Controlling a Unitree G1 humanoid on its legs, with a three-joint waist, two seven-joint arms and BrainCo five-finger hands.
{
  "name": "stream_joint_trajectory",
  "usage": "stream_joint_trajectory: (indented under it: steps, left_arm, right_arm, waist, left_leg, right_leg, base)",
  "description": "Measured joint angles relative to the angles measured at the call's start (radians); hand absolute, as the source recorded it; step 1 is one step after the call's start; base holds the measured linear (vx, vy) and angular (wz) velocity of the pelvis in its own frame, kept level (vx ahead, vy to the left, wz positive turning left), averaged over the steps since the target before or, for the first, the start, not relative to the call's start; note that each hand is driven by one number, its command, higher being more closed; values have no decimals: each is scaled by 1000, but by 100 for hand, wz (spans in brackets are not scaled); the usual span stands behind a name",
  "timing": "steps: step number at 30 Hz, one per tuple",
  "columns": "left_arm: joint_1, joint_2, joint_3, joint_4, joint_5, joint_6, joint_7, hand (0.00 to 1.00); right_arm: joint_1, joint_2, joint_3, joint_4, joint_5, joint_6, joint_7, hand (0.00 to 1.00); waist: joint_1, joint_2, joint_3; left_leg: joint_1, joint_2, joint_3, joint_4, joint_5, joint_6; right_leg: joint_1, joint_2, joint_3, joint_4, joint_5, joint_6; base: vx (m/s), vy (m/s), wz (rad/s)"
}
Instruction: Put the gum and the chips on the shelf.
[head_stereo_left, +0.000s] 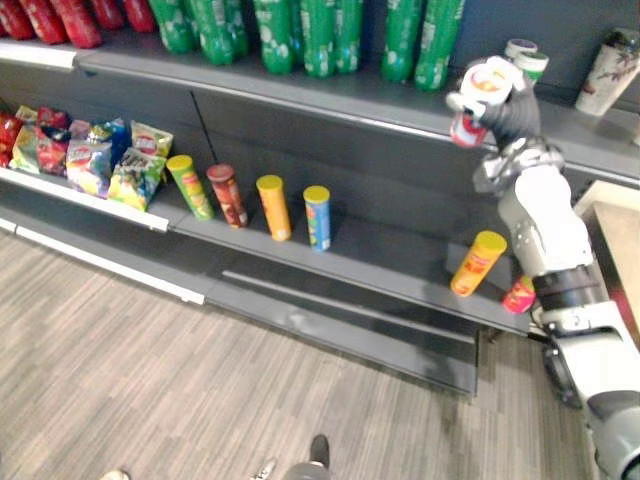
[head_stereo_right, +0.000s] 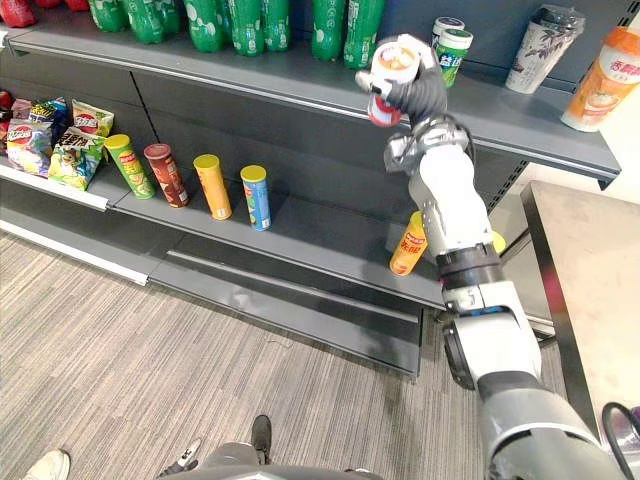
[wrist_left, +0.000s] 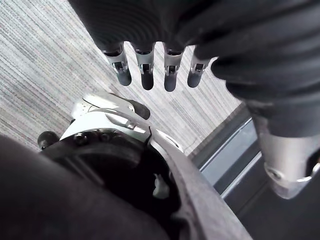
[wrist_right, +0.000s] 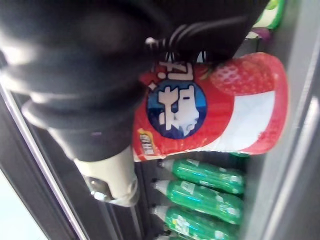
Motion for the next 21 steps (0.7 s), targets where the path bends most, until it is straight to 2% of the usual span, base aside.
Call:
stream_joint_trajectory:
  steps: [2,6,10,16,21]
  left_arm:
    - [0,0,0,0,0,0,0,0]
    - [0,-1,-1,-1,0,0,1,0]
    - [-3,0,-2,-2,-1,-1,1,0]
    - [-2,1,-3,-18,-2,0,9,0]
    - [-11,1,-3,-40,-8,-1,12,0]
  right_arm:
    - [-25,-6,1,0,6,5,-13,100]
    - [-59,-18,2,5,8,49,-42,100]
    - [-83,-37,19,85,8,75,-63,100]
    - [-130,-70,19,212,7,75,-90,100]
    - [-193,-127,20,314,6,50,-97,100]
  waist:
    - [1,0,0]
    - [6,0,0]
    - [20,-2,2]
    - [23,-5,28]
    - [33,-4,73]
  left_leg:
    - [2,0,0,0,0,0]
    - [13,2,-1,0,0,-1]
    - [17,6,-1,0,-1,2]
    - [-1,7,-25,0,6,0]
    - [-41,8,-33,0,21,1]
  right_leg:
    - [2,0,0,0,0,0]
    - [13,2,1,1,-1,-2]
    - [15,5,2,3,-2,-2]
    - [11,8,-24,3,-4,-3]
    - [-23,8,-42,16,-3,-4]
  base:
    - [0,0,0]
    - [0,0,0]
    - [-4,-1,-1]
    - [-14,-6,12]
    - [1,-2,13]
